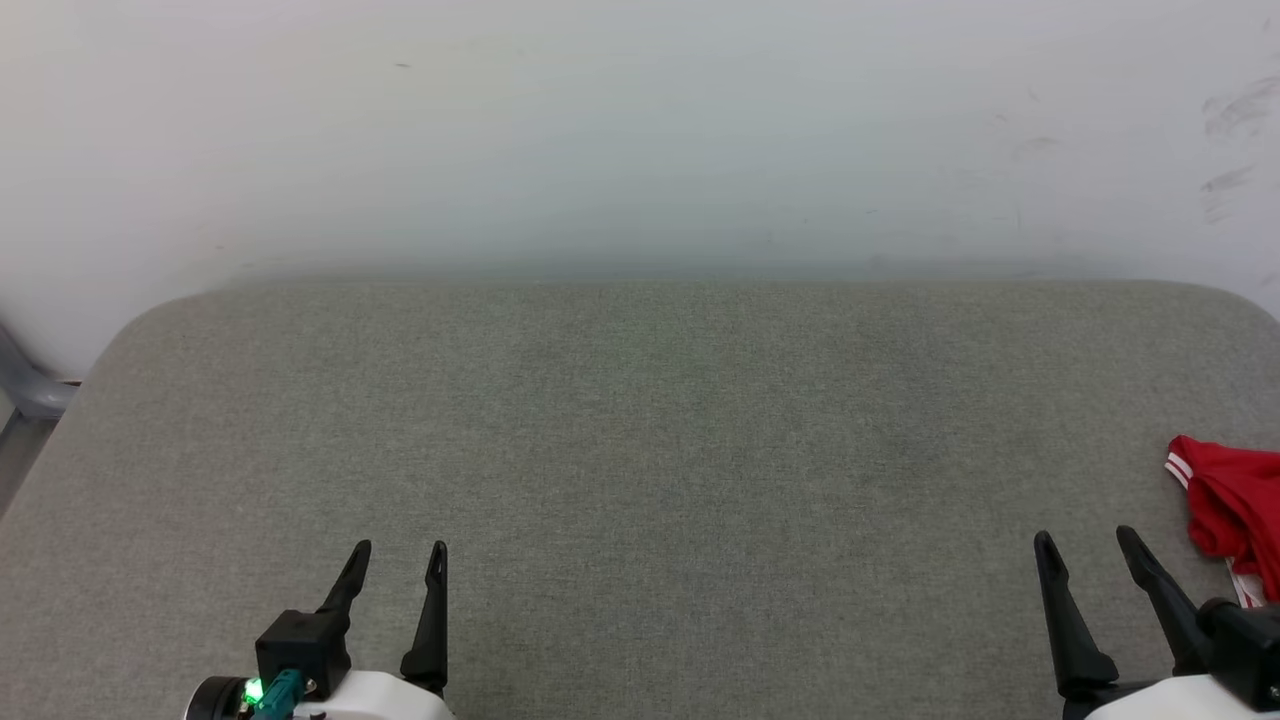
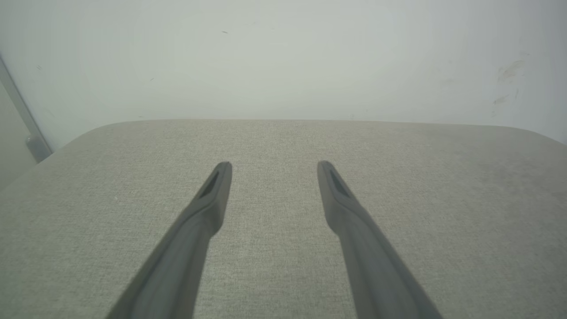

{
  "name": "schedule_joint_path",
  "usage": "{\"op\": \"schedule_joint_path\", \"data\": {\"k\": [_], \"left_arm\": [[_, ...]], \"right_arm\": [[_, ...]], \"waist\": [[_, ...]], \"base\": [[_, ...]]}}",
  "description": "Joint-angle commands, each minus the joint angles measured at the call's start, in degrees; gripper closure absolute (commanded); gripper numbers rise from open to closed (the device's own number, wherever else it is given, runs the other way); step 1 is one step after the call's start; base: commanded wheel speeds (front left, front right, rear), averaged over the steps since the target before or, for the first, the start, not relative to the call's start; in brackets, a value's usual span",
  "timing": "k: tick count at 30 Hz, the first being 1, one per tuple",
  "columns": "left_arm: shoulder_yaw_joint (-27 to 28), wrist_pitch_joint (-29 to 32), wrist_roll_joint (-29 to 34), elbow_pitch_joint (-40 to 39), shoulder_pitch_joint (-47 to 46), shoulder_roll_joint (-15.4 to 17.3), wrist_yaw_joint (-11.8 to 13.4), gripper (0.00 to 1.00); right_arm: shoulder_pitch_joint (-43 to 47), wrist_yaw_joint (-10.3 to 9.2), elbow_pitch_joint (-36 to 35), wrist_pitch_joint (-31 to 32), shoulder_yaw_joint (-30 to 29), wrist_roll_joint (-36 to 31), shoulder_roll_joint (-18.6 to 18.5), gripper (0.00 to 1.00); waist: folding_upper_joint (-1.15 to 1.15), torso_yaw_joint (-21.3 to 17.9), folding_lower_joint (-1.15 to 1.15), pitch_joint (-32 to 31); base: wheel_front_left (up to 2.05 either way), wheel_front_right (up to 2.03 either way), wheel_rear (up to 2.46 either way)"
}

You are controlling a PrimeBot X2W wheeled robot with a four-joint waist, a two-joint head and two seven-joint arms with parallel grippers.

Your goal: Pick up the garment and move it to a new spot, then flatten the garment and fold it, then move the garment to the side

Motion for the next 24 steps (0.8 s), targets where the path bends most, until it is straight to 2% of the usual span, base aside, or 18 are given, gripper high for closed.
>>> {"op": "schedule_joint_path", "data": {"k": [1,9,10,12,24], "left_arm": [[-0.06,-0.25,-0.13,0.13,-0.61,0.23,-0.26,0.0],[-0.29,-0.25,-0.34,0.55,-1.23,0.57,-0.43,0.0],[-0.18,0.05,-0.14,0.56,-0.57,0.29,-0.43,1.0],[-0.06,0.39,-0.52,1.4,-0.14,-0.01,-0.47,1.0],[2.67,3.96,-13.02,1.45,-1.47,-1.16,-1.84,1.0]], "right_arm": [[-0.19,-0.05,-0.25,0.21,-0.01,0.02,0.31,0.0],[-0.27,-0.05,0.19,0.22,0.11,0.52,0.49,0.0],[-0.07,0.01,0.38,0.34,0.1,0.14,0.19,1.0],[0.1,0.0,1.41,0.34,0.22,0.48,0.2,1.0],[-2.94,0.0,5.41,0.38,0.39,14.61,-0.17,1.0]], "waist": [[0.0,0.01,0.0,0.02],[0.0,0.07,0.0,0.04],[0.0,0.06,0.0,0.05],[0.0,0.05,0.0,0.07],[0.0,-0.04,0.0,0.41]], "base": [[0.0,0.0,0.0],[0.0,0.0,0.0],[0.0,0.0,0.0],[0.0,0.0,0.0],[0.0,0.0,0.0]]}}
